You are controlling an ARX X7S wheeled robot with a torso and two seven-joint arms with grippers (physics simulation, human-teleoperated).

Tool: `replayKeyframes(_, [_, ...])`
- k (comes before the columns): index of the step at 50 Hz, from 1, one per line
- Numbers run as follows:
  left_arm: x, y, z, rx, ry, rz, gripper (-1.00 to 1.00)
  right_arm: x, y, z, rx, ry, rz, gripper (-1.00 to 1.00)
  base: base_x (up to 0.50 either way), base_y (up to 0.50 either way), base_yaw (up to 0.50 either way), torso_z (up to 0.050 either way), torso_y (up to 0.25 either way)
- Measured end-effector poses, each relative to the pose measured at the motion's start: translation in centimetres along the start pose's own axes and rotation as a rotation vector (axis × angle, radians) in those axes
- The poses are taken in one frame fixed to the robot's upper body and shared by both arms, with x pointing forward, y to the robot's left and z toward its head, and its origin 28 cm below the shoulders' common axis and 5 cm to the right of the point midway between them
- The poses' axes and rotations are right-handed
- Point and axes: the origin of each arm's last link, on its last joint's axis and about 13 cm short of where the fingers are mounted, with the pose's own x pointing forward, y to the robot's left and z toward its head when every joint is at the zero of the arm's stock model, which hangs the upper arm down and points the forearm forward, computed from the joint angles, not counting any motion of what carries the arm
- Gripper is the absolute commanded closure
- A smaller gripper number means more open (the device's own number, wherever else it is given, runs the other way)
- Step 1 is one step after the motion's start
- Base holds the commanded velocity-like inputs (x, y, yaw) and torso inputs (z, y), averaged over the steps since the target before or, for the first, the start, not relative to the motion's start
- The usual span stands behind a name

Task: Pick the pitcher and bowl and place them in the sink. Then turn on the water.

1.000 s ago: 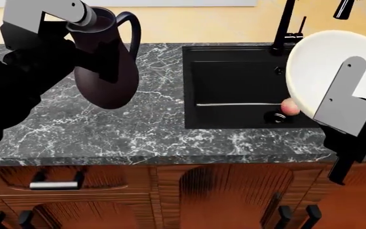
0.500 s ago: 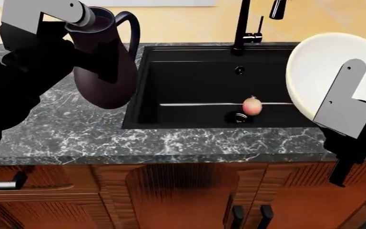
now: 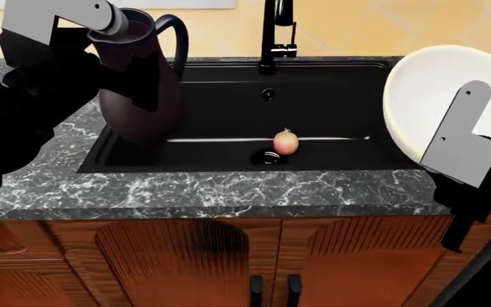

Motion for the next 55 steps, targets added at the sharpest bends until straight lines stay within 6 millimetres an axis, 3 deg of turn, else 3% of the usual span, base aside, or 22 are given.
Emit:
replayKeyframes(12, [0.04, -0.25, -0.03, -0.002, -0.001, -0.020, 1.00, 0.06, 0.14, -0.10, -0.002, -0.004, -0.001, 1.00, -0.03, -0.02, 0.00, 0.001, 0.003])
replayKeyframes(55, [0.07, -0.05, -0.07, -0.002, 0.001, -0.004, 1.00, 0.36, 0.36, -0.04, -0.006, -0.014, 0.011, 1.00, -0.01, -0.37, 0.00, 0.001, 0.003])
